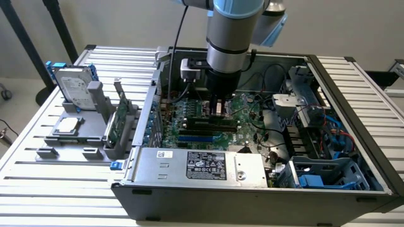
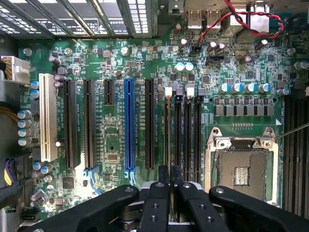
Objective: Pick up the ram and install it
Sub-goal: 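Insert the ram into the slot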
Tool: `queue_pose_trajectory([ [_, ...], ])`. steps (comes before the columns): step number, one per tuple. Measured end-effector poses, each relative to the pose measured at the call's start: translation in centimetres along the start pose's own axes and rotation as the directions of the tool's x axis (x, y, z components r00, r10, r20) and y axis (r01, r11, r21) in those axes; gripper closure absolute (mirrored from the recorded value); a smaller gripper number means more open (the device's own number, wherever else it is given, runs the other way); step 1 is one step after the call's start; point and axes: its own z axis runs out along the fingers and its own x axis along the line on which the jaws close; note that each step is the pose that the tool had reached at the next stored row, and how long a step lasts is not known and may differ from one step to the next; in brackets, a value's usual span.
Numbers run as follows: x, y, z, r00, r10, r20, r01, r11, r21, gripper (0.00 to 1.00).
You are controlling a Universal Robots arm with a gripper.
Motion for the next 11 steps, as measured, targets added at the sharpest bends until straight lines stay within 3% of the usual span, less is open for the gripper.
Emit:
queue_pose_trajectory([
  [11,-0.02,-0.16,0.1,1.0,-0.004,-0.0025,0.004,1.0,-0.0027,0.87],
])
